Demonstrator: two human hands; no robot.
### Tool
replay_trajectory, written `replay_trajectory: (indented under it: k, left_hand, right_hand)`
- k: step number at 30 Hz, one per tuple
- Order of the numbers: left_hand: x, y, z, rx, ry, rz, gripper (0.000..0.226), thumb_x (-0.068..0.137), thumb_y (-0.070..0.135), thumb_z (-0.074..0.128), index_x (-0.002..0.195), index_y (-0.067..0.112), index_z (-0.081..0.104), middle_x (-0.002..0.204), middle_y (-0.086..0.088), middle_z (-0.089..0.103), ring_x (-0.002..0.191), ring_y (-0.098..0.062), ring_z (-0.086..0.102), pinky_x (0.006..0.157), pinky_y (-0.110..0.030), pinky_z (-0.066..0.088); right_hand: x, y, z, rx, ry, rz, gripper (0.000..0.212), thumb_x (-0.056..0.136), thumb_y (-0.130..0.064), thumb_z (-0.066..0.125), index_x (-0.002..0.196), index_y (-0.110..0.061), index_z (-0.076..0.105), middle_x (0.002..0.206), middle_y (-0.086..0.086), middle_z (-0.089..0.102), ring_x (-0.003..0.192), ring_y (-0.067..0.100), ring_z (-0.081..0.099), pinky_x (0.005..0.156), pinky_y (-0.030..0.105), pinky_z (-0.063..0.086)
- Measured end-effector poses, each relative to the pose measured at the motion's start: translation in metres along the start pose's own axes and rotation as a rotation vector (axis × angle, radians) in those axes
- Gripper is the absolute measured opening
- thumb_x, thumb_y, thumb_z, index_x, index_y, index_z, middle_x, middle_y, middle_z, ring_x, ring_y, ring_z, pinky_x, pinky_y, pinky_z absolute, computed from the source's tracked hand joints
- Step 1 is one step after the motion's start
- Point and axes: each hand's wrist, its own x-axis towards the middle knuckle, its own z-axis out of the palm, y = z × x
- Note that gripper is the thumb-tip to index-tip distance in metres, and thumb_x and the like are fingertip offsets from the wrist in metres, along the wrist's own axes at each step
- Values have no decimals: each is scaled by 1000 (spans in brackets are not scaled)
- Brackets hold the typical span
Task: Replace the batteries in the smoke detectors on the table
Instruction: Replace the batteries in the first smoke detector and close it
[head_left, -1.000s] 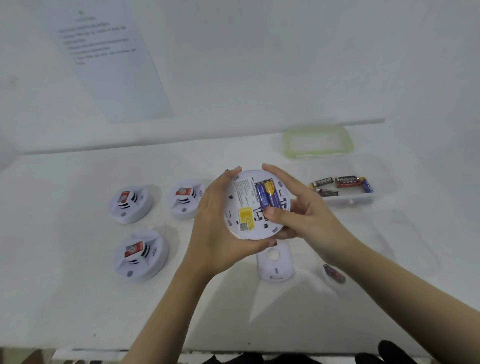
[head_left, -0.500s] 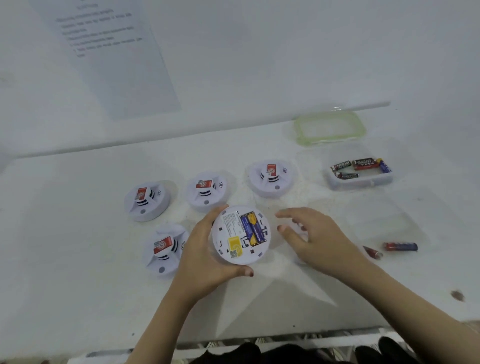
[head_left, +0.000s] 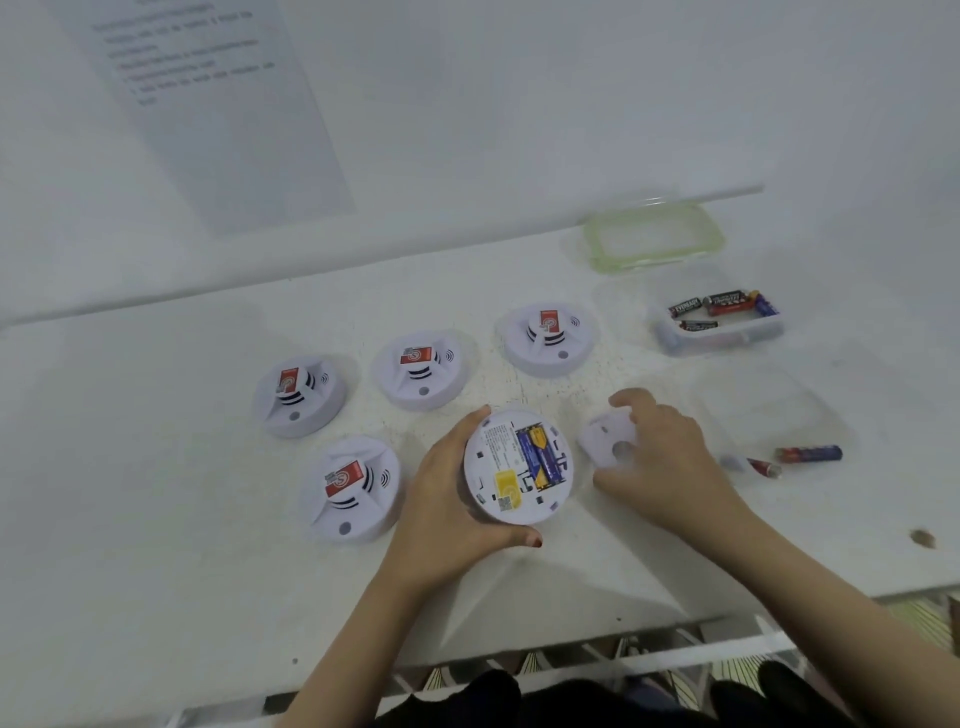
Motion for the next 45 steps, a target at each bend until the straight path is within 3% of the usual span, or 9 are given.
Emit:
replay_trajectory:
  k: [2, 7, 13, 17, 24, 29, 35, 40, 45]
  left_hand:
    - [-1, -2, -1, -47, -15, -2, 113, 46, 35, 96, 142, 25, 38, 139, 15, 49, 131, -3, 43, 109, -35, 41]
    - [-3, -3, -4, -102, -52, 12, 108, 53, 16, 95, 143, 23, 36, 140, 15, 45, 129, 3, 43, 97, -10, 40]
    - [-2, 1, -5, -155, -64, 40, 103, 55, 7, 93, 142, 24, 39, 136, 12, 53, 128, -8, 50, 100, -31, 49]
    - [-3, 3, -4, -186, -34, 44, 95, 53, 0, 91, 133, 21, 45, 125, 19, 59, 119, -2, 55, 91, -14, 46]
    - [-4, 0, -4, -197, -25, 18, 98, 49, 3, 94, 131, 25, 45, 121, 26, 58, 113, 6, 55, 85, -7, 44]
    - [-4, -1, -5, -181, -11, 19, 98, 49, 9, 95, 133, 27, 47, 123, 22, 59, 118, 3, 53, 88, -8, 43]
    - [-5, -2, -4, -159, 13, 16, 99, 48, 14, 96, 131, 33, 46, 121, 29, 58, 115, 9, 51, 86, -5, 42]
    - [-4, -4, -5, -155, 16, 18, 98, 47, 13, 96, 129, 32, 46, 120, 29, 58, 115, 9, 52, 86, -4, 41]
    - [-4, -5, -5, -142, 6, 28, 96, 48, 11, 95, 130, 24, 49, 115, 31, 60, 110, 11, 53, 83, -3, 41]
  right_hand:
    - [1, 0, -3, 167, 61, -11, 65, 70, -14, 71, 126, -21, 39, 105, 2, 47, 101, 21, 46, 78, 28, 37]
    - [-1, -8, -6, 466, 16, -231, 71, 66, -4, 72, 122, -31, 39, 111, -9, 55, 100, 2, 53, 68, 10, 46]
    - [-8, -17, 13, 111, -42, -656, 77, 72, -8, 68, 138, -30, 33, 126, -14, 45, 116, 6, 41, 98, 14, 32]
    - [-6, -23, 17, -53, -69, -779, 77, 69, 1, 60, 139, -21, 35, 122, 1, 56, 109, 12, 47, 97, 17, 29]
    - [1, -26, 15, -106, -146, -841, 74, 71, 5, 58, 139, -15, 38, 137, -1, 50, 117, 10, 44, 99, 16, 27]
    - [5, -26, 13, -16, -294, -748, 80, 77, 3, 61, 145, -25, 29, 145, -11, 40, 130, 9, 37, 106, 23, 31]
    - [6, -27, 4, -57, -359, -648, 79, 82, -3, 63, 144, -35, 27, 146, -25, 30, 130, -1, 30, 103, 10, 28]
    - [5, -29, 0, -84, -331, -622, 77, 83, -2, 61, 144, -35, 28, 144, -15, 40, 127, 4, 36, 103, 18, 32]
    - [5, -30, 1, -103, -345, -718, 80, 78, 6, 60, 143, -31, 33, 147, -17, 36, 127, -3, 32, 99, 2, 23]
